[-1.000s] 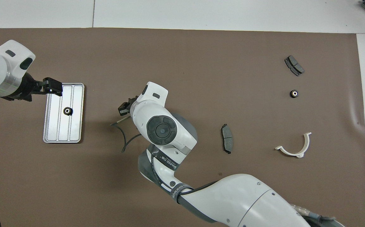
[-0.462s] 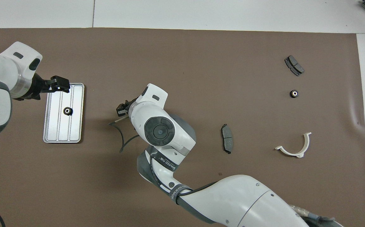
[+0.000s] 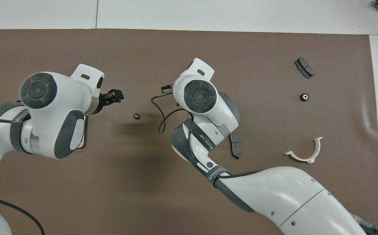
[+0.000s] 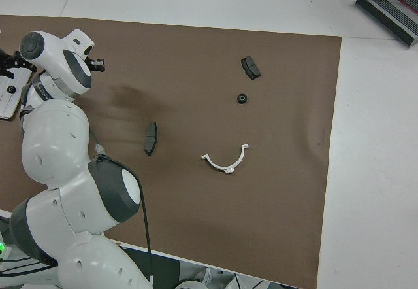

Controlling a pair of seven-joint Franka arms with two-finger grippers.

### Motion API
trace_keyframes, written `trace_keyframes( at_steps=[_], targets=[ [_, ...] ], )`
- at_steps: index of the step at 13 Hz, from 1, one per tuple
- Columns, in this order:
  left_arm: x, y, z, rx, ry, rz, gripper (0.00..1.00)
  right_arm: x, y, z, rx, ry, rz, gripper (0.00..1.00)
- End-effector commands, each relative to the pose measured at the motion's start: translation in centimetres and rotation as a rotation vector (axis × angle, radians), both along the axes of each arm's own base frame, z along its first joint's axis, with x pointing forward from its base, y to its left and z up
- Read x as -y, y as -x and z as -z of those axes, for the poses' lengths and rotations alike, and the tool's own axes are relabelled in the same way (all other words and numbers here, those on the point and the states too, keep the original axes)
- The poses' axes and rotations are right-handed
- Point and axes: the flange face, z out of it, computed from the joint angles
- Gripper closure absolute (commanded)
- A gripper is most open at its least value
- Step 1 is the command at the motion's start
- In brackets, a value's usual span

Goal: Pick bearing gear from pile to tray
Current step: 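Grasp the ring with the left gripper while the right gripper releases, then place the ring in the tray with the left gripper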

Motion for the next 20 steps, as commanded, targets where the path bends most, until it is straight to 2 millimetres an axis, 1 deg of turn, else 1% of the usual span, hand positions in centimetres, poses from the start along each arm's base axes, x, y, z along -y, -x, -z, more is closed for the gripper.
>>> trace_keyframes(
  at_steps=[1,2,3,4,5,6,7,8,9,11,12,13,14,15,16,18,19,20],
  targets=[
    [3.2,0.7,3.7,-0.023,0.001,-0.068,0.11,7.3,-2.2,-1.4,-0.054,0.085,0.009,0.57],
    [5.1,1.4,5.5,-0.048,-0.006,-0.076,0.18,11.8,-3.7,-1.8,-0.074,0.115,0.026,0.57],
    [6.6,2.0,6.7,-0.055,-0.004,-0.098,0.23,15.9,-5.0,-1.8,-0.084,0.134,0.029,0.57],
    [6.5,2.2,7.3,-0.051,-0.002,-0.103,0.31,20.4,-6.1,-1.3,-0.096,0.147,0.047,0.57],
    [6.4,2.6,7.8,-0.050,0.000,-0.105,0.34,25.1,-7.0,-1.0,-0.106,0.159,0.067,0.57],
    [6.4,2.9,8.4,-0.052,0.000,-0.105,0.35,28.6,-7.4,-0.8,-0.114,0.167,0.075,0.57],
    [6.5,3.1,8.6,-0.045,0.003,-0.102,0.39,31.7,-7.6,-0.4,-0.128,0.175,0.089,0.57],
    [6.3,3.0,8.7,-0.043,0.002,-0.098,0.43,34.2,-7.4,0.6,-0.148,0.178,0.109,0.57],
    [6.3,3.0,8.7,-0.041,-0.002,-0.089,0.43,36.3,-7.2,1.2,-0.164,0.181,0.128,0.57],
    [5.9,2.6,8.6,-0.025,-0.016,-0.076,0.44,39.8,-6.6,2.7,-0.190,0.179,0.171,0.57],
    [5.9,2.5,8.6,-0.021,-0.018,-0.074,0.46,41.0,-6.3,3.4,-0.199,0.177,0.185,0.56],
    [5.9,2.5,8.6,-0.018,-0.016,-0.074,0.49,41.5,-6.1,3.9,-0.209,0.175,0.192,0.54],
    [6.0,2.6,8.6,-0.018,-0.016,-0.070,0.59,42.2,-5.8,4.5,-0.222,0.174,0.200,0.53],
    [6.0,2.5,8.7,-0.015,-0.015,-0.072,0.83,43.4,-5.4,4.9,-0.236,0.173,0.217,0.53],
    [5.9,2.5,8.9,-0.014,-0.016,-0.066,1.00,43.8,-5.1,5.3,-0.249,0.171,0.224,0.53],
    [5.6,2.0,8.4,-0.005,-0.025,-0.036,1.00,43.8,-4.4,6.1,-0.270,0.169,0.229,0.51],
    [5.6,1.4,7.7,0.000,-0.025,-0.036,1.00,43.7,-4.1,6.2,-0.279,0.169,0.234,0.51],
    [5.1,0.9,6.6,-0.011,-0.034,-0.044,1.00,43.5,-3.9,6.4,-0.287,0.152,0.256,0.51]
  ],
)
